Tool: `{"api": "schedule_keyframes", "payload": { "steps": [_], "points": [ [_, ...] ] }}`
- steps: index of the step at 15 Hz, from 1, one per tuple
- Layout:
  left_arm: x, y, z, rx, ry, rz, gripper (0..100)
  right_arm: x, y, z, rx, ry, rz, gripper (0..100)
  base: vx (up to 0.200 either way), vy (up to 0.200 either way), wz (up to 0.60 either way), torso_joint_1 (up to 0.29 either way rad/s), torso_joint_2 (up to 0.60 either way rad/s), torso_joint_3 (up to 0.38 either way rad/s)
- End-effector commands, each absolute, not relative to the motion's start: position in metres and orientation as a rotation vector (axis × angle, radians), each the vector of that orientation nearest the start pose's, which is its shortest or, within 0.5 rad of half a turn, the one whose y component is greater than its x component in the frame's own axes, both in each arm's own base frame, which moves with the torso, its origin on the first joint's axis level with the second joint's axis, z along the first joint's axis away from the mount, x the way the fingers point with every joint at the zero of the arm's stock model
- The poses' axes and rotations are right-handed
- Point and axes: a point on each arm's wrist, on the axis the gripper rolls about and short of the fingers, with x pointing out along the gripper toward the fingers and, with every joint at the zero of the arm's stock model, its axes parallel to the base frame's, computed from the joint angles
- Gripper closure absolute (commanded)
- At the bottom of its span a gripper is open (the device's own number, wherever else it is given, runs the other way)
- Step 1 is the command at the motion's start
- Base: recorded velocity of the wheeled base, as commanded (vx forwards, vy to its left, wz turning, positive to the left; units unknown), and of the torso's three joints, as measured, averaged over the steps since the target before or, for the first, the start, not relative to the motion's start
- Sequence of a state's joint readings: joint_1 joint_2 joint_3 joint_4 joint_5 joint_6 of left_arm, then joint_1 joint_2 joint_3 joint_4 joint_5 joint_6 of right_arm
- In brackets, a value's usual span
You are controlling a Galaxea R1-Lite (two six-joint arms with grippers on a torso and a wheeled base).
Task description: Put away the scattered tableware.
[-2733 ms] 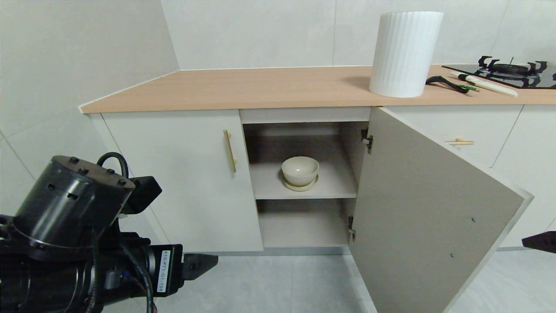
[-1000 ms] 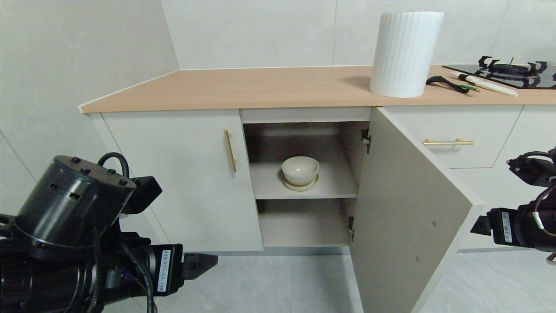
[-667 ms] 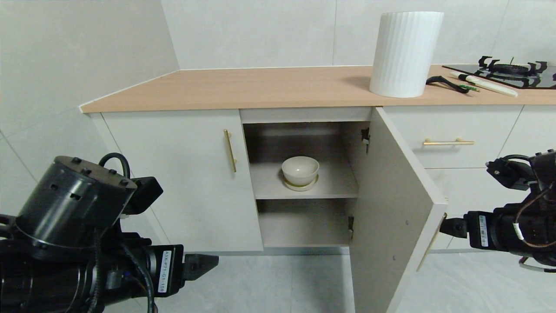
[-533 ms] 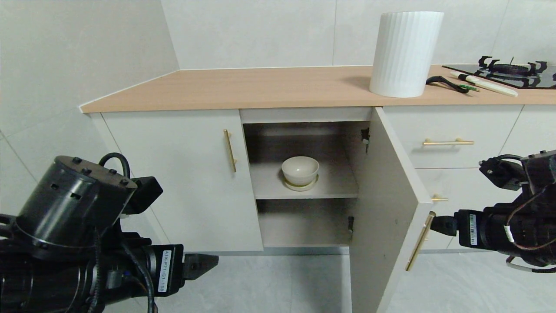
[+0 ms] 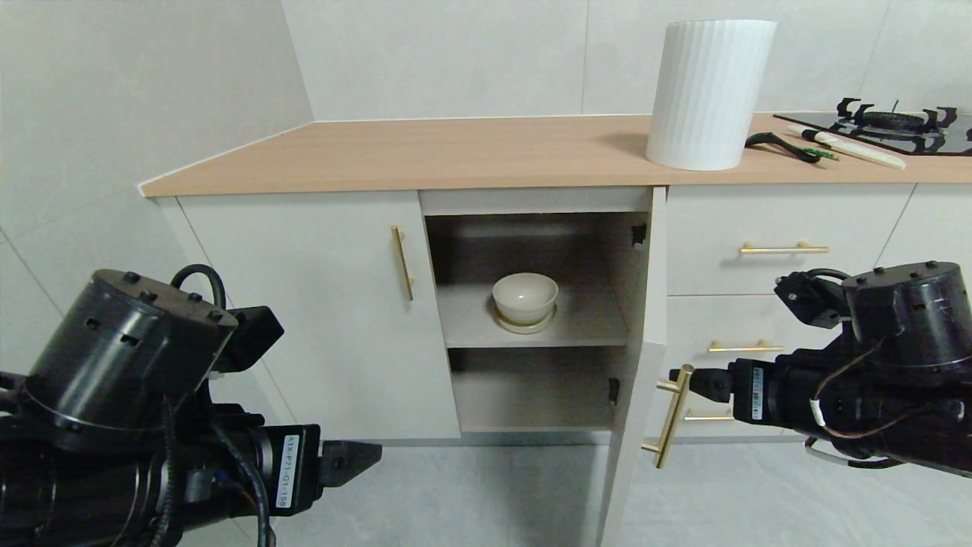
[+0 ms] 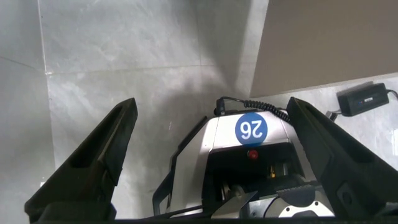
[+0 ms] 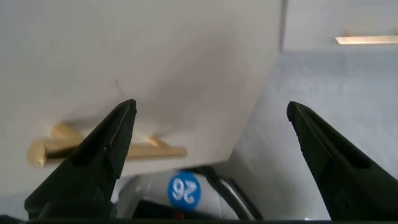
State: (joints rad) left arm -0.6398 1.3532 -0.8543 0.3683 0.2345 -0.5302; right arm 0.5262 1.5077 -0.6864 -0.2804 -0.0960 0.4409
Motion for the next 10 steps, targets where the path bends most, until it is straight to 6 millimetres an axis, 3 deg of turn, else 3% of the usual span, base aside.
{"api": "schedule_keyframes", "payload": {
  "steps": [1, 8, 10],
  "points": [
    [0.156, -0.11, 0.198, -0.127, 0.859, -0.157, 0, 0.231, 0.137, 0.157, 0.233, 0.632, 0.309, 0, 0.0, 0.0, 0.0, 0.0, 0.0, 0.0],
    [0.151, -0.106, 0.205, -0.122, 0.809, -0.187, 0, 0.284, 0.177, 0.176, 0.168, 0.657, 0.394, 0, 0.0, 0.0, 0.0, 0.0, 0.0, 0.0],
    [0.153, -0.107, 0.204, -0.12, 0.813, -0.185, 0, 0.292, 0.182, 0.168, 0.171, 0.667, 0.391, 0, 0.0, 0.0, 0.0, 0.0, 0.0, 0.0]
  ]
}}
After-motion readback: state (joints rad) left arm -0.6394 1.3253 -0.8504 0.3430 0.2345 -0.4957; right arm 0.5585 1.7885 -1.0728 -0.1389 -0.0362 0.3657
